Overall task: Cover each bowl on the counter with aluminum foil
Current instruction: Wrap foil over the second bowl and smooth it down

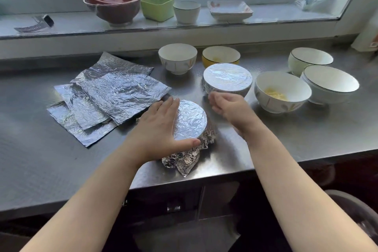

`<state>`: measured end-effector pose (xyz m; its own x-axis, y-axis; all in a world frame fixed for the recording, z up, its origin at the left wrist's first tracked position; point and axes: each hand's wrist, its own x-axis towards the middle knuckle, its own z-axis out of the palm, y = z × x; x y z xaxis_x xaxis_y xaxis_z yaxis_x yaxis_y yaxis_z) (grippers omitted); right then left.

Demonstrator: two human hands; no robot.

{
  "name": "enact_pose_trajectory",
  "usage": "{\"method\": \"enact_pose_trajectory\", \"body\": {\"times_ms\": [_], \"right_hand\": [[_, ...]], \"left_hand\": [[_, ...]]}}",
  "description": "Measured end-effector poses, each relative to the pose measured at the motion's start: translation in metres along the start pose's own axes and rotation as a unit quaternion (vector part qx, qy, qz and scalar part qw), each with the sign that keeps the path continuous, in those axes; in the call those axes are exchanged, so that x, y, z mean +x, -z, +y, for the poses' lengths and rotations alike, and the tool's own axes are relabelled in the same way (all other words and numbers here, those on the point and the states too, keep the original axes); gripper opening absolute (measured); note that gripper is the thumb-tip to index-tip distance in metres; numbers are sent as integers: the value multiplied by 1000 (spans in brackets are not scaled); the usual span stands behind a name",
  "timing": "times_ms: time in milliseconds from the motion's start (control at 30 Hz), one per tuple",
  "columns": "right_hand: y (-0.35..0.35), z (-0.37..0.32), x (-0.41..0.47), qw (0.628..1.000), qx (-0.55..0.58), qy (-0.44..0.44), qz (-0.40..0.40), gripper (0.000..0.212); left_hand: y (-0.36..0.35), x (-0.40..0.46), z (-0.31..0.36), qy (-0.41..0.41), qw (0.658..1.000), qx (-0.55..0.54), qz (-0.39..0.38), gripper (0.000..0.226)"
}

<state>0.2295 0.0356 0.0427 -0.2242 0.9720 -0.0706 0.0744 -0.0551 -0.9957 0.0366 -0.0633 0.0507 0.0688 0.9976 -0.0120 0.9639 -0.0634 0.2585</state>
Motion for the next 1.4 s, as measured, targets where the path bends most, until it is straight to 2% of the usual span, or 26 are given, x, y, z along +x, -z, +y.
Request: {"method": "enact_pose_trajectory", "body": {"times_ms": [67,233,400,700,833,967,1067,1200,1333,1400], "right_hand": [[0,-10,-4,997,-43,37,45,17],[-30,-14,-30,970,-226,90,21,27],[-35,-9,-36,966,-242,78,41,27],[-24,-6,-27,986,-162,24,-32,32],[-21,-4,-24,992,-106,-25,-66,48],[-23,2,-23,993,-38,-84,-79,32],[-28,10,-25,990,24,-121,-61,39],[-24,10,-26,986,60,-145,-63,33],[-11,-9,-30,995,12,-101,5,46],[-7,-19,-35,998,-24,-49,40,41]], "left_hand": [[0,0,0,0,1000,1,-1,129],[-2,0,-1,-2,1000,2,9,128],[-2,1,0,0,1000,0,8,128],[-4,1,0,-4,1000,-2,31,128],[-4,1,1,-1,999,3,32,128],[-4,1,1,1,1000,3,31,127],[-4,1,1,2,1000,1,29,127],[-3,1,2,8,1000,3,20,128],[-2,0,2,13,1000,0,6,129],[-2,0,2,14,1000,-1,5,129]]}}
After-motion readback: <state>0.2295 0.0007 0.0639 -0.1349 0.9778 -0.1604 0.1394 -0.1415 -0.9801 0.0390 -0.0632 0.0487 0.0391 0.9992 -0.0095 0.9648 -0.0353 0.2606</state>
